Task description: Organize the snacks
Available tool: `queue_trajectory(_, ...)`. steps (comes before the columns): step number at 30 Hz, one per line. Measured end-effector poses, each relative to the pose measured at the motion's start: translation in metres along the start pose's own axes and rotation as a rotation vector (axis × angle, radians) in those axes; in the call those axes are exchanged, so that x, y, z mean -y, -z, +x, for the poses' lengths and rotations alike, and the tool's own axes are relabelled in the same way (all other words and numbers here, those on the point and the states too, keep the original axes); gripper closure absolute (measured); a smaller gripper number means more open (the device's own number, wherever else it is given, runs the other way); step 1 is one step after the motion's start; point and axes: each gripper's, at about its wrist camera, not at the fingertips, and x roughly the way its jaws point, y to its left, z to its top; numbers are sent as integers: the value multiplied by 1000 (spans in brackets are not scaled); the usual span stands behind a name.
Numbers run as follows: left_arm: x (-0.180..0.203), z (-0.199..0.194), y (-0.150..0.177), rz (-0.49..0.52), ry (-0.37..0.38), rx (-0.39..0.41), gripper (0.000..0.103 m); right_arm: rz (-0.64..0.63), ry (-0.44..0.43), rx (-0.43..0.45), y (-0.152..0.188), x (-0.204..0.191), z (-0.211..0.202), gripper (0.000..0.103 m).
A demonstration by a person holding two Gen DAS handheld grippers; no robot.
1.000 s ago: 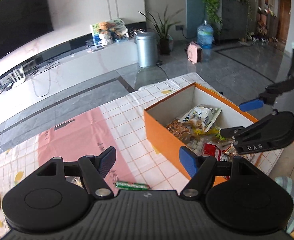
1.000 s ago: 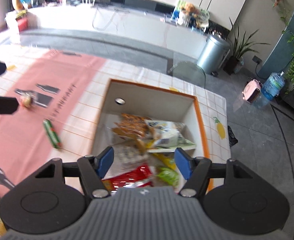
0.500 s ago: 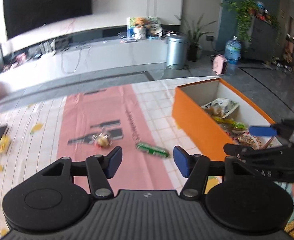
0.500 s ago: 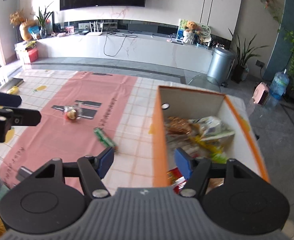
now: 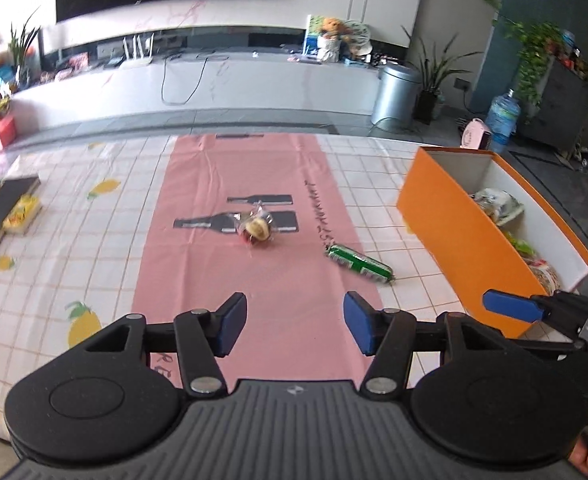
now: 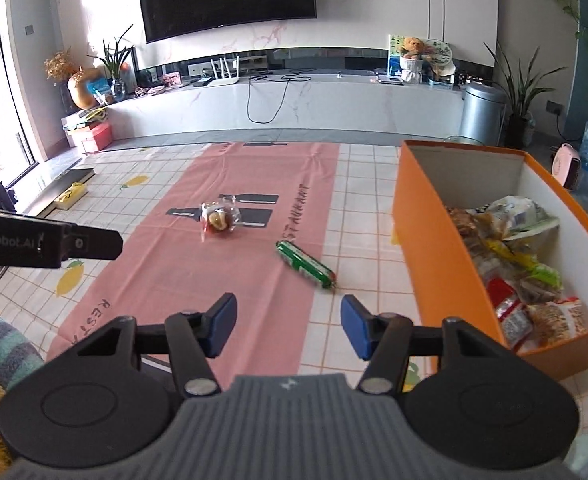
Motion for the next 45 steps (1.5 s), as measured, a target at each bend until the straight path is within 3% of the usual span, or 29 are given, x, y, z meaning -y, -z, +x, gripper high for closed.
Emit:
queue_trajectory(13, -19, 66, -16, -45, 6, -95, 37, -80, 25, -106, -10, 2, 87, 53)
queue_trajectory(20, -25, 107, -34, -43, 7, -147, 38, -183, 10, -137, -23, 9, 134, 53)
queue_trajectory(28, -31, 141, -49, -34, 2, -193, 38, -219, -24, -163, -32, 14, 177, 53)
queue_trajectory(34, -40, 156, -46, -53, -13, -221, 38, -199, -36, -179, -30, 18, 191, 56)
queue_trajectory(45, -48, 159, -40, -77, -5, -233, 38, -106, -89, -171, -28, 3, 176, 66)
